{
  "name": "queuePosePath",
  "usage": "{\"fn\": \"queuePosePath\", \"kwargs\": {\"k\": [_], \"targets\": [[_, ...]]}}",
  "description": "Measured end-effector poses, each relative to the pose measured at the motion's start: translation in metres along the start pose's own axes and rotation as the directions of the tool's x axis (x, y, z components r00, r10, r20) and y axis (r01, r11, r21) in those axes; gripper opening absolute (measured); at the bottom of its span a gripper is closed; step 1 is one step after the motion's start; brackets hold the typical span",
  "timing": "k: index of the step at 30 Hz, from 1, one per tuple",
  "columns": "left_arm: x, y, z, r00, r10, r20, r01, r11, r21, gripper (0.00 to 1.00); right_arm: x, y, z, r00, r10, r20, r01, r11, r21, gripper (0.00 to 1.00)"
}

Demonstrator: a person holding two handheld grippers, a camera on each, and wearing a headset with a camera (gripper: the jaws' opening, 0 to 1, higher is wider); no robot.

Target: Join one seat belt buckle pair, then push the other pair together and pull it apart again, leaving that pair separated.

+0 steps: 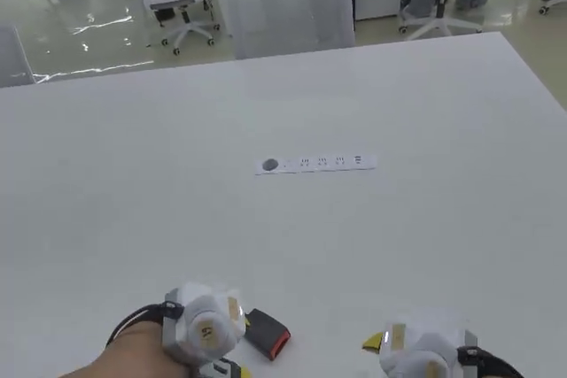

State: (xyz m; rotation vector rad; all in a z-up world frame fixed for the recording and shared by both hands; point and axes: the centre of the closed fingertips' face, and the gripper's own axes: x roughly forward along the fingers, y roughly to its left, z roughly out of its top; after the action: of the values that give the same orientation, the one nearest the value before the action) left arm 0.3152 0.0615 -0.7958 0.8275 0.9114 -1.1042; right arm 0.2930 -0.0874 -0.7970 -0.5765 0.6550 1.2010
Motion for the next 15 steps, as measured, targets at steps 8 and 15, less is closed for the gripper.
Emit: {"fn": "queuePosePath", "kwargs": {"k": [8,15], "targets": [[0.008,0.023,-0.010,0.9992,0.023,-0.032,-0.022,0.999,0.042,0.51,-0.013,-0.027,-0.021,0.9995,-0.026,-0.017,0.025,1.000,-0.007,0.37],[0.014,0.047,-0.016,0.9939,0.074,-0.082,-0.055,0.976,0.212,0.52,-0.028,-0.048,-0.044,0.9972,-0.063,-0.040,0.064,0.998,0.012,0.40]]}}
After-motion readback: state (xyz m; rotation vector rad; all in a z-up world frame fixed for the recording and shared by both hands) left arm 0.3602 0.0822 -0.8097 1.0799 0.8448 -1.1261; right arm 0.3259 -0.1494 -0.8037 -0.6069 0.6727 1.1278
